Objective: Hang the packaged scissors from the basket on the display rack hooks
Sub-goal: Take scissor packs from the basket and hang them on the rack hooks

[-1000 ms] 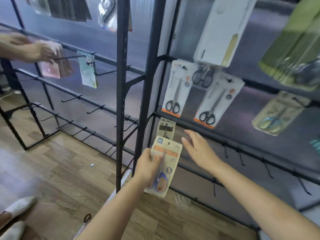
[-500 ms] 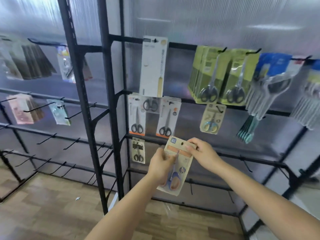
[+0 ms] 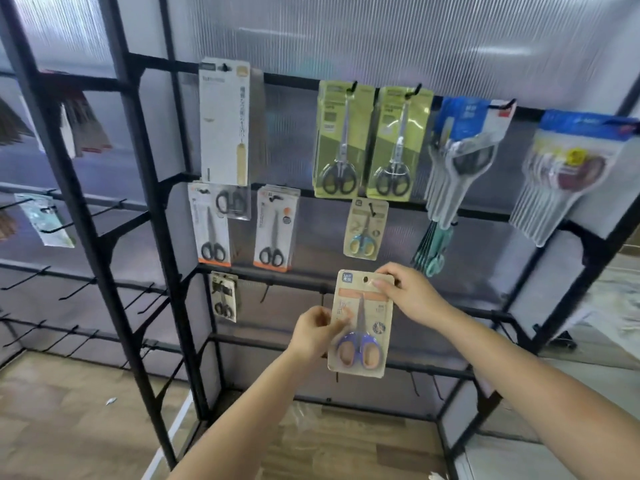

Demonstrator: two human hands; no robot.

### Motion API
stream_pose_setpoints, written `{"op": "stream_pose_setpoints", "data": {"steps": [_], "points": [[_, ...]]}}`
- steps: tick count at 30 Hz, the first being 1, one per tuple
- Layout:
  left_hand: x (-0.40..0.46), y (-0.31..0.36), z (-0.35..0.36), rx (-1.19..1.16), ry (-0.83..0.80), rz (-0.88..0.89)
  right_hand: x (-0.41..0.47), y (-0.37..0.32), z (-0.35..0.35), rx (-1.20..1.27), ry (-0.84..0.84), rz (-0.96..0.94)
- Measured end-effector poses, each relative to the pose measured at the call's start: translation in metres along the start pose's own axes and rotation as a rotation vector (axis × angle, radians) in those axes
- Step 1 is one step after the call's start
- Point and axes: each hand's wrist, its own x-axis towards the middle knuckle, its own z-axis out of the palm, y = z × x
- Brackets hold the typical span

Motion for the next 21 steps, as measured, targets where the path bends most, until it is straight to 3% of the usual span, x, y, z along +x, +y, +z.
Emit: {"op": "stream_pose_setpoints", "data": {"steps": [11, 21], "points": [[0.021, -0.065, -0.004, 0.057, 0.086, -0.132, 0.016, 0.047, 0.070, 0.086, 0.006, 0.194], [0.078, -0.140, -0.068, 0.061, 0.202, -0.167, 0.085, 0.050, 0.175, 0.069, -0.018, 0.130]]}}
